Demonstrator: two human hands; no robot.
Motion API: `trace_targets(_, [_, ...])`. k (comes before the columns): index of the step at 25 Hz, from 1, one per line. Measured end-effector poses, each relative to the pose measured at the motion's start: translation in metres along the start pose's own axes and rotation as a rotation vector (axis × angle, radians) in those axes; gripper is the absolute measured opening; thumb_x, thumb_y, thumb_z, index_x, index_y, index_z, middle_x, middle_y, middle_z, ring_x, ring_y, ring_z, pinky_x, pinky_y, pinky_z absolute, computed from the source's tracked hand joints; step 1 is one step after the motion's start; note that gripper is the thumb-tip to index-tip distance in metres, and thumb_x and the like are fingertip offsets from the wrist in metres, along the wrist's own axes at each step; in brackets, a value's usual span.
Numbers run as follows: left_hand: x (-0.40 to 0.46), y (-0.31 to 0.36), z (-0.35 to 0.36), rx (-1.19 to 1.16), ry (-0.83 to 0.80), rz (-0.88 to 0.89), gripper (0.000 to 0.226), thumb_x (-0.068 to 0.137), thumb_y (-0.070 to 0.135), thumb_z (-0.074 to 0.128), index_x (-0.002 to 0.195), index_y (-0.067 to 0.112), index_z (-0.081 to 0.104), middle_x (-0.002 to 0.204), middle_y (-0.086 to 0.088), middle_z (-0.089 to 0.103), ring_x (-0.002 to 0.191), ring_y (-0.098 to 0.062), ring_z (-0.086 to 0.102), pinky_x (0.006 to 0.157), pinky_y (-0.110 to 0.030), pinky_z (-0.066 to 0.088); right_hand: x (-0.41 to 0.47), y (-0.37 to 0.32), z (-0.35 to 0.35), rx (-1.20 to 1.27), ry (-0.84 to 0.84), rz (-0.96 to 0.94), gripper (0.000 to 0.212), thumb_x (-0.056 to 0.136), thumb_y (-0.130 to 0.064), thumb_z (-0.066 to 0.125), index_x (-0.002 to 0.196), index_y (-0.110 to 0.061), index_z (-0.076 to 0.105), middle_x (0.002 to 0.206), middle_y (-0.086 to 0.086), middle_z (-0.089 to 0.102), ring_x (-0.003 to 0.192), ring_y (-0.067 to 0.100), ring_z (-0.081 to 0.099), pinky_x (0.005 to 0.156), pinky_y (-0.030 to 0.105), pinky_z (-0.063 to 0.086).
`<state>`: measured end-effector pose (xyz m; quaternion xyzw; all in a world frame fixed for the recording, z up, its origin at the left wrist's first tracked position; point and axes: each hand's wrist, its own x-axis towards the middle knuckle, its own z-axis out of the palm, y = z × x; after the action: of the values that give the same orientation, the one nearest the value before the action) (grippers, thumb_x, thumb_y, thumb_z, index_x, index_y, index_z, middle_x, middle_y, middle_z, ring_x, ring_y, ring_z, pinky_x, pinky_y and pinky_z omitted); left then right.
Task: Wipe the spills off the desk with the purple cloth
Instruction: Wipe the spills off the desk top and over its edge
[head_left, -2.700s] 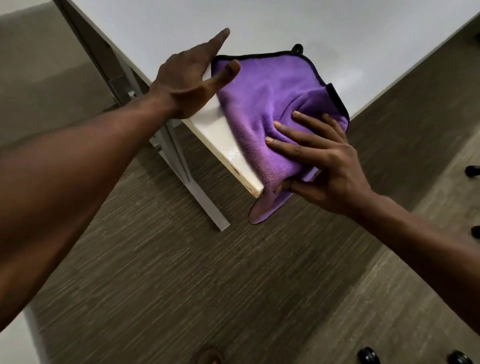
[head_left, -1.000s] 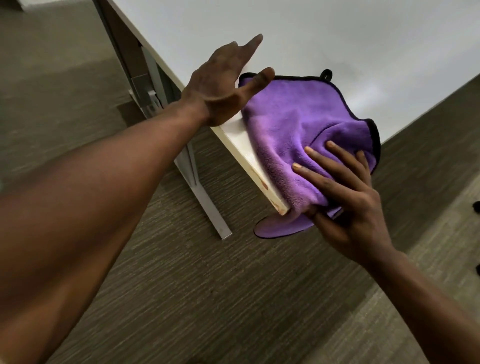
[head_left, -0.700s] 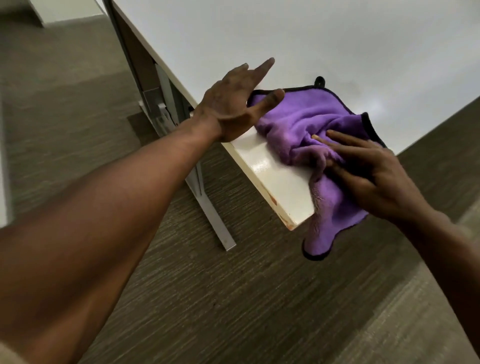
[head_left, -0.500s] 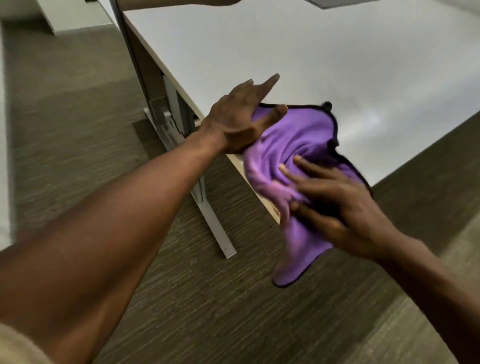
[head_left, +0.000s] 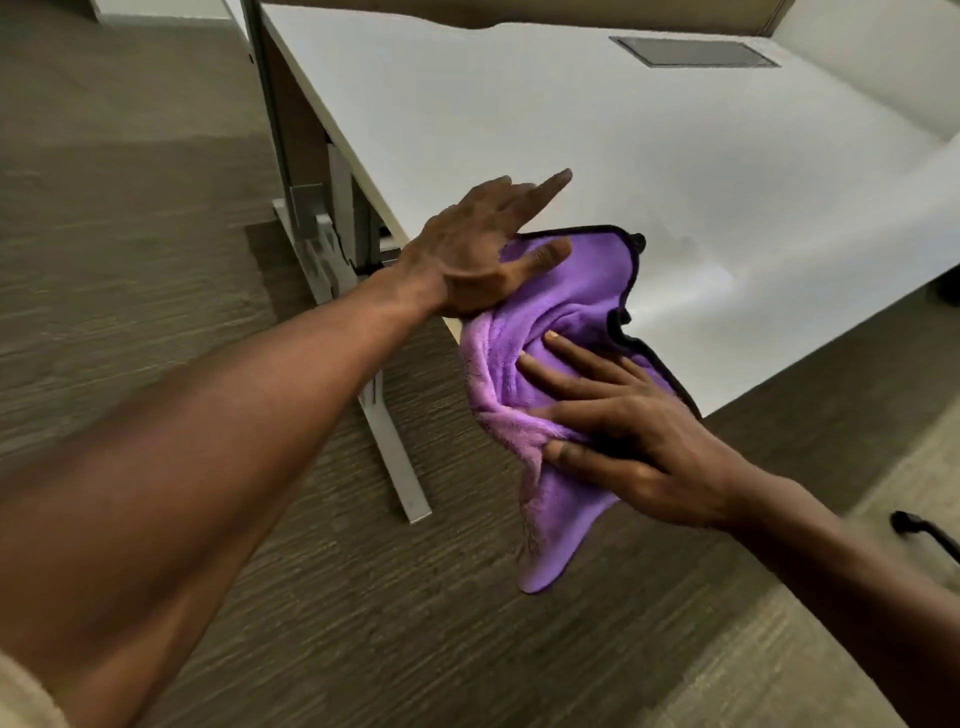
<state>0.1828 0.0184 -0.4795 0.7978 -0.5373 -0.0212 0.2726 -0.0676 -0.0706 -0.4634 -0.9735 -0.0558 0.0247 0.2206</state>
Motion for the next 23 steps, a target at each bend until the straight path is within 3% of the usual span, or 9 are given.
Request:
trace_targets(4, [0.000,0.001,-0.001,-0.011,0.005,-0.019,0.076,0.093,0.074,0.027,0.161,0.045,0.008,0.167,0.000,0.028,0.156,-0.023,0.017,0.120,-0.048,0.024,0.017,-0.003,-0.002,-0.118,0.021,0.053,0.048,0.099,-0.064,0.035,0.146,-0.056,0.042,0.166,-0.025,0.021,0.159,0.004,0.006,0.129,0.047,0.014])
trace_targets(9, [0.002,-0.003,-0.001,0.008,-0.013,-0.015,0.081,0.088,0.083,0.019,0.159,0.048,0.006,0.164,0.001,0.034,0.154,-0.025,0.021,0.117,-0.051,0.027,0.016,-0.015,0.006,-0.166,0.065,0.018,0.047,0.097,-0.054,0.041,0.134,-0.036,0.064,0.165,-0.007,0.034,0.159,0.021,0.019,0.125,0.054,0.021])
trace_targets(11, [0.001,-0.004,0.000,0.003,-0.004,-0.004,0.080,0.089,0.082,0.019,0.160,0.047,0.006,0.160,0.001,0.039,0.152,-0.027,0.026,0.117,-0.052,0.030,0.010,-0.011,0.004,-0.066,0.029,-0.034,0.041,0.097,-0.050,0.046,0.123,-0.030,0.071,0.164,-0.008,0.038,0.158,0.015,0.021,0.125,0.052,0.023])
trace_targets(13, [0.002,-0.006,0.000,-0.029,0.046,-0.008,0.078,0.092,0.079,0.021,0.160,0.045,0.007,0.147,-0.001,0.049,0.142,-0.026,0.037,0.113,-0.049,0.035,0.006,-0.001,-0.002,0.168,0.057,-0.018,0.035,0.099,-0.042,0.053,0.124,-0.028,0.073,0.157,-0.011,0.049,0.153,0.006,0.031,0.127,0.041,0.026])
trace_targets(16, [0.001,-0.006,0.000,-0.114,0.129,-0.021,0.075,0.095,0.075,0.023,0.161,0.042,0.010,0.115,0.007,0.053,0.116,-0.016,0.045,0.100,-0.046,0.043,0.006,0.026,-0.018,0.453,0.309,0.218,0.032,0.101,-0.019,0.062,0.132,-0.019,0.069,0.142,-0.007,0.064,0.140,0.003,0.050,0.123,0.042,0.036])
trace_targets(19, [0.000,-0.006,0.002,-0.159,0.173,-0.047,0.073,0.096,0.073,0.024,0.161,0.042,0.011,0.128,0.008,0.055,0.130,-0.020,0.044,0.104,-0.044,0.041,0.010,0.031,-0.021,0.438,0.393,0.319,0.032,0.101,-0.017,0.062,0.130,-0.026,0.068,0.142,-0.008,0.063,0.143,0.003,0.047,0.125,0.046,0.033])
trace_targets(21, [-0.001,-0.007,0.003,-0.139,0.157,-0.057,0.072,0.097,0.071,0.026,0.161,0.043,0.010,0.154,0.005,0.046,0.149,-0.023,0.029,0.114,-0.046,0.032,0.008,0.020,-0.011,0.291,0.325,0.236,0.031,0.098,-0.036,0.063,0.128,-0.043,0.066,0.151,-0.014,0.054,0.149,0.003,0.036,0.125,0.049,0.030])
trace_targets(23, [-0.001,-0.006,0.002,-0.103,0.125,-0.052,0.072,0.097,0.071,0.029,0.161,0.043,0.011,0.164,0.006,0.035,0.156,-0.021,0.016,0.120,-0.046,0.025,0.003,0.001,0.006,0.062,0.172,0.104,0.035,0.096,-0.056,0.053,0.130,-0.057,0.061,0.162,-0.018,0.037,0.156,0.006,0.022,0.124,0.052,0.025])
